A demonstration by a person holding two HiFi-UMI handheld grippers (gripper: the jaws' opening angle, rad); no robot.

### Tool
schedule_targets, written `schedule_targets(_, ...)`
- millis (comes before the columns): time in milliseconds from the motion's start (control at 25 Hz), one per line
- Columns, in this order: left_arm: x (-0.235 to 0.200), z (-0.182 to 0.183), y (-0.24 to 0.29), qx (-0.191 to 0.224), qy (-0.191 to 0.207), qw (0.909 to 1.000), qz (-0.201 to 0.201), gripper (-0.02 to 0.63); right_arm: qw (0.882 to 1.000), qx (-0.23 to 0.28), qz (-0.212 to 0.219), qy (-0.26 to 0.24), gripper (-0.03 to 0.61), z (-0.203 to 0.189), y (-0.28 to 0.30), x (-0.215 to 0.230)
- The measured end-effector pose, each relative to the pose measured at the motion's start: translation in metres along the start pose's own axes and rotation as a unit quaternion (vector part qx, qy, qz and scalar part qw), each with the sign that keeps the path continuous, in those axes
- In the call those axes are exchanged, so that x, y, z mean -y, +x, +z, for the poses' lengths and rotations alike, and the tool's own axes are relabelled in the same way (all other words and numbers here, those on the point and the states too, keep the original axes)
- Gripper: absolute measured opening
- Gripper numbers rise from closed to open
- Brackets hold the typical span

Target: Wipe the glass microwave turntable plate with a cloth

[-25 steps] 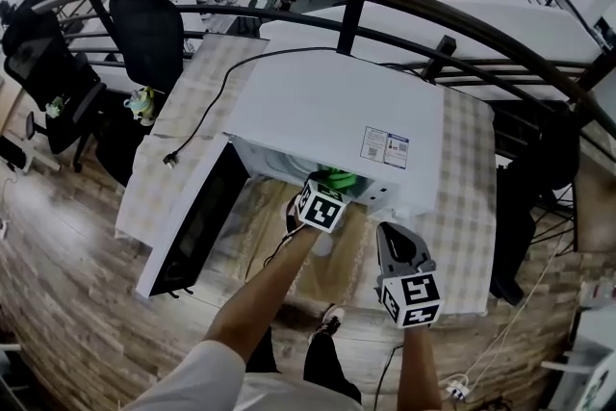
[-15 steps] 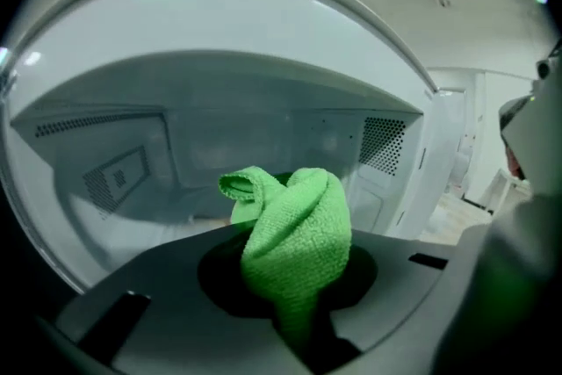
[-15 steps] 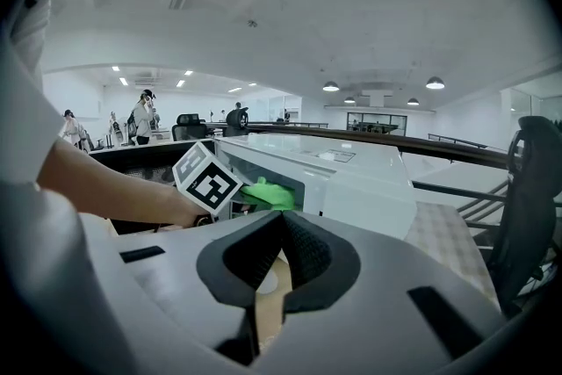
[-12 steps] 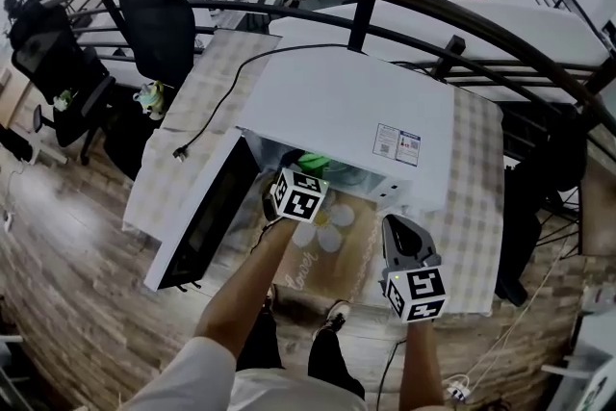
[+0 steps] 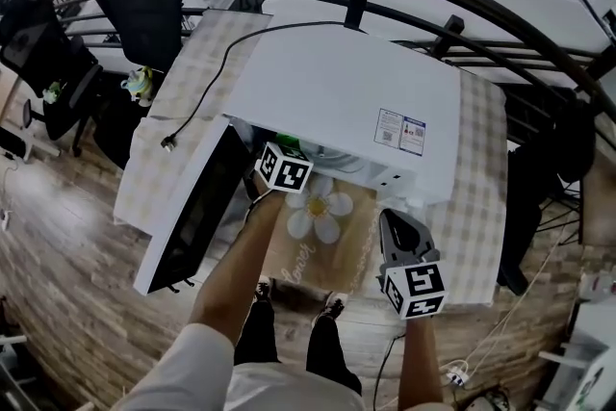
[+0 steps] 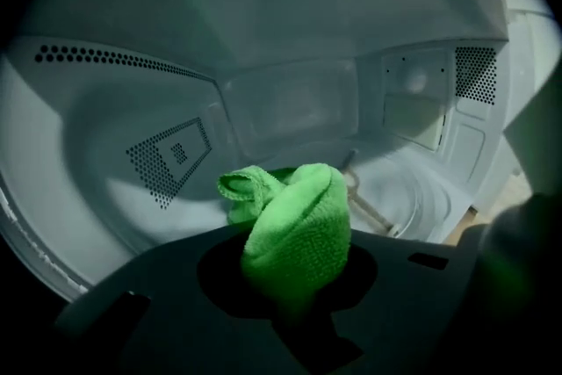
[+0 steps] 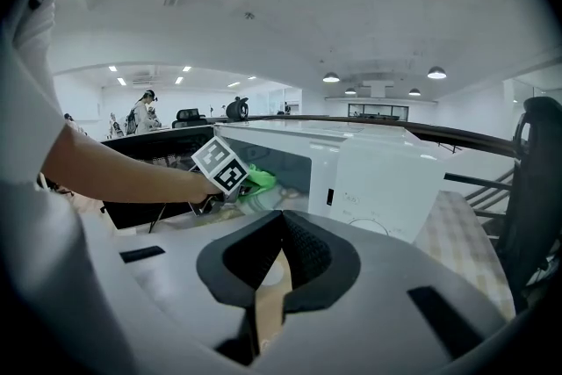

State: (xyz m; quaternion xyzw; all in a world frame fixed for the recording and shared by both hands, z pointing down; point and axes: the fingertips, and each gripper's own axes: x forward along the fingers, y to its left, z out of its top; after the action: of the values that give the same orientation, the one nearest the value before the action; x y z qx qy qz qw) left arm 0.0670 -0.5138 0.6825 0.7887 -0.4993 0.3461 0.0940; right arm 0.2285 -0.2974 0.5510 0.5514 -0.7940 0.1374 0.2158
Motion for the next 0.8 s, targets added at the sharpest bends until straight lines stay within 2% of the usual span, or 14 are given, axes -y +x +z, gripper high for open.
schedule_targets(160,0.022,0.004,-0.008,0.007,-0.009,0.9995,-0.028,0.074,1.000,-0.002,-0.006,0.006,0.014,-0.004,-0.005,0.005)
schedule_targets(440,0.089,0.008,-0.020,0.016,0.021,0.9946,-0.100,0.074,1.000,0.003,-0.007,0.004,0.014,-0.004,-0.017,0.005)
schedule_targets(640,0.147,0.014,-0.036,0.017,0.057,0.9827,-0.175,0.074,1.000,0.010,-0.013,0.000,0.014,0.001,-0.031,0.009)
schedule_targets(800,0.169,0.015,-0.069,0.027,0.054,0.9747,-0.215,0.074,0.999,0.024,-0.023,-0.009,0.014,0.022,-0.051,0.013)
